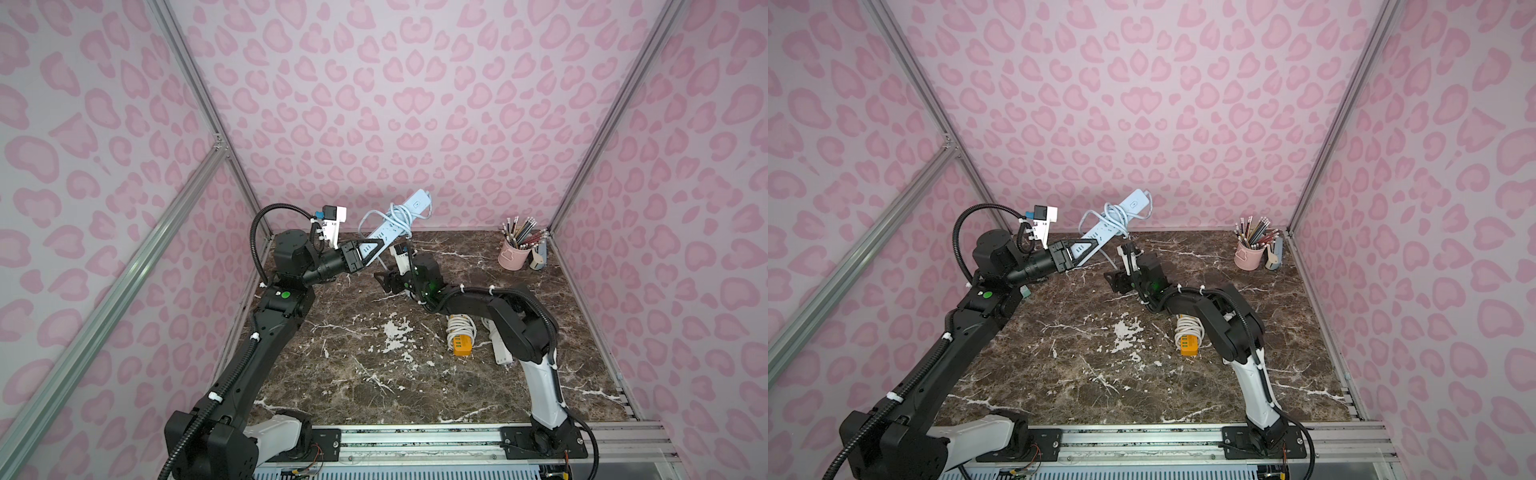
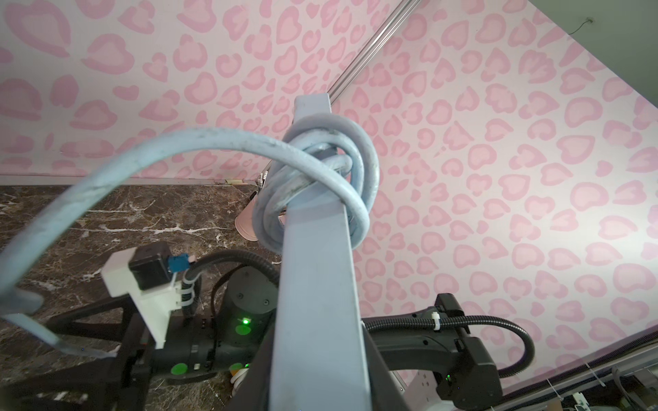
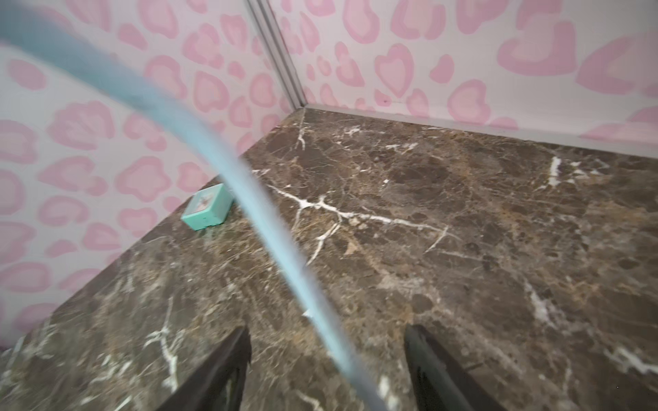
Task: Wrap the cord around the power strip
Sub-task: Wrap the power cord around the power strip.
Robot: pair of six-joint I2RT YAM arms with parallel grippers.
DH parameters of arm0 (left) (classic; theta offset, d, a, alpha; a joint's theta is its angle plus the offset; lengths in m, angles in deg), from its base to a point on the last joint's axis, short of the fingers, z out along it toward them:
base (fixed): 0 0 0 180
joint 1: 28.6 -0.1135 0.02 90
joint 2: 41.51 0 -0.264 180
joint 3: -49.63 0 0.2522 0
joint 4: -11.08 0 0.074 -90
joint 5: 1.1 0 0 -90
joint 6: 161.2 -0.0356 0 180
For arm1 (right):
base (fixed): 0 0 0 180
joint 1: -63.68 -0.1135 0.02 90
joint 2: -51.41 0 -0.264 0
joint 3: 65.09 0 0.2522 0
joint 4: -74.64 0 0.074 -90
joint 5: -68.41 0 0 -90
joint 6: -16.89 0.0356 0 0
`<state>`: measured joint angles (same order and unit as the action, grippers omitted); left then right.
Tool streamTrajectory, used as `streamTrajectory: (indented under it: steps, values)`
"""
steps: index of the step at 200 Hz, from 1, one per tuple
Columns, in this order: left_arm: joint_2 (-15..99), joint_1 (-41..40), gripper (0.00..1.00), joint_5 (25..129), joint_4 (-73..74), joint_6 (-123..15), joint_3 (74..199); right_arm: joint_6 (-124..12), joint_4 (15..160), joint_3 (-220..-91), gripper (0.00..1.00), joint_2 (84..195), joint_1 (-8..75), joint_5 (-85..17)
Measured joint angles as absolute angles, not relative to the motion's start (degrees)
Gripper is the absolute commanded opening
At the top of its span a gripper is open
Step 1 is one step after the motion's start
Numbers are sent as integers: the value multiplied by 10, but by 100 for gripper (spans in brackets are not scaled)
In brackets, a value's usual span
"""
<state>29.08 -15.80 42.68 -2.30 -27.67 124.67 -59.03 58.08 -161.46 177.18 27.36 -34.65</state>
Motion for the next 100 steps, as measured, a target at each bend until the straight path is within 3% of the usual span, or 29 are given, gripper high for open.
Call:
streamTrajectory:
  steps: [27, 44, 83, 100]
  values:
    - [282, -158, 3, 427, -22, -276, 1247, -615, 623, -1691, 58, 1816, 268, -301]
    - [280, -158, 3, 427, -20, -276, 1245, -633, 640, -1719, 37, 1837, 265, -287]
    - [277, -203, 3, 440, -18, -282, 1236, -657, 661, -1663, 0, 1804, 255, -237]
    - [282, -238, 3, 457, -16, -295, 1237, -675, 650, -1590, 0, 1739, 240, -212]
